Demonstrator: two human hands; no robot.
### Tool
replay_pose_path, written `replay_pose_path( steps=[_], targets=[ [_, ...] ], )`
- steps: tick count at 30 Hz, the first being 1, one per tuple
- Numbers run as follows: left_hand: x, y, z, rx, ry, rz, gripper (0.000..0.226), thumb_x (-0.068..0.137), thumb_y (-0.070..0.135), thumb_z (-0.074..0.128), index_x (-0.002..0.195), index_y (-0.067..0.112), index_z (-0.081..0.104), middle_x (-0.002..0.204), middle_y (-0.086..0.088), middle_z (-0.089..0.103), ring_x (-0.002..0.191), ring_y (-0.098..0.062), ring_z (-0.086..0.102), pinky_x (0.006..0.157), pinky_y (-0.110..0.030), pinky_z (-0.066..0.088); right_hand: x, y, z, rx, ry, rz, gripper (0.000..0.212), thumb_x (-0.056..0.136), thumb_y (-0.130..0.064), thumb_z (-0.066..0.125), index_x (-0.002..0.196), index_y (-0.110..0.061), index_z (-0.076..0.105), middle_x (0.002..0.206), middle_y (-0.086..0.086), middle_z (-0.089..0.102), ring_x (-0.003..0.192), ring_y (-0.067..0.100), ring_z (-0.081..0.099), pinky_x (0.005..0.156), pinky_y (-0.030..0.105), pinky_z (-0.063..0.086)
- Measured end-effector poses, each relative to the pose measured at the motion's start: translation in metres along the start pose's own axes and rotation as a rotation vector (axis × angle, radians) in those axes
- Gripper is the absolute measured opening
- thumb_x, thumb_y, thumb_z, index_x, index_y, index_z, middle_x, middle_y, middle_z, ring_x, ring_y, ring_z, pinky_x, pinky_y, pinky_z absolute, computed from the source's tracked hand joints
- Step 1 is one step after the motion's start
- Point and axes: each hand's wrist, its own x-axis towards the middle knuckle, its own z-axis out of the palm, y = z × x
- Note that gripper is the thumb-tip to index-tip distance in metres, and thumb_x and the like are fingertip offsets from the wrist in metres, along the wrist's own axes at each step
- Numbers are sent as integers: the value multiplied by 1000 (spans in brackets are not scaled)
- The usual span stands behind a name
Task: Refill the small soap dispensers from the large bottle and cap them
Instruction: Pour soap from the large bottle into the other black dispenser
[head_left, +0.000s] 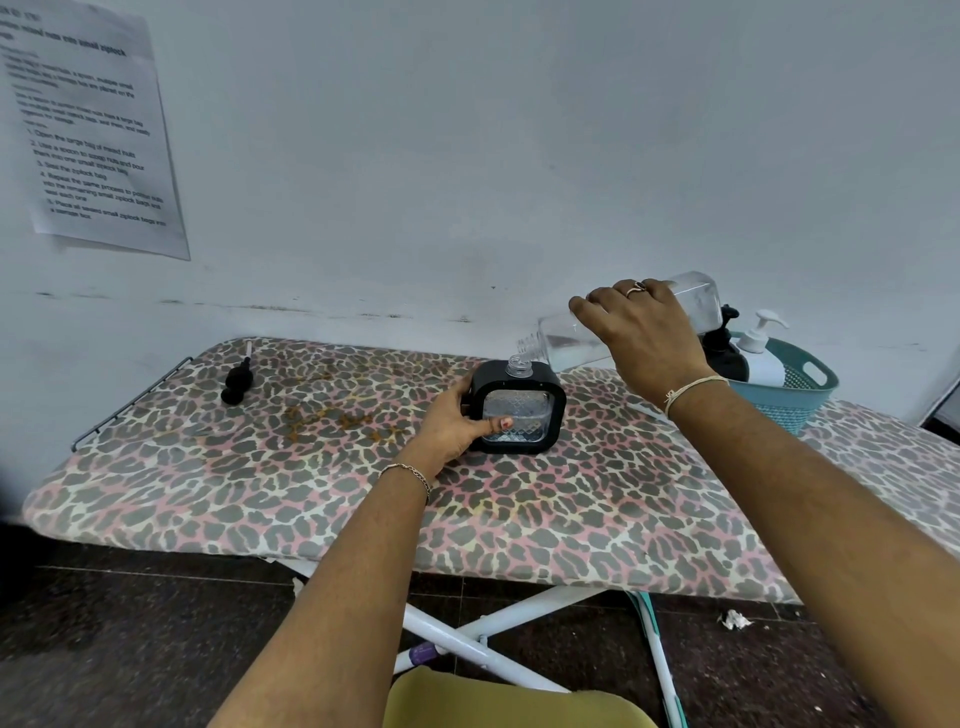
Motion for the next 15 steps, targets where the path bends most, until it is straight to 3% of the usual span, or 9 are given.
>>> replay_pose_path(
  steps=[15],
  targets=[
    [-2,2,0,7,-1,-14,94,68,16,83,147,14,31,141,-8,50,132,-24,45,110,-40,38,0,-1,-1,-3,10,-28,57,68,6,62,121,-15,55,106,9,67,92,32,62,87,43,44]
  ],
)
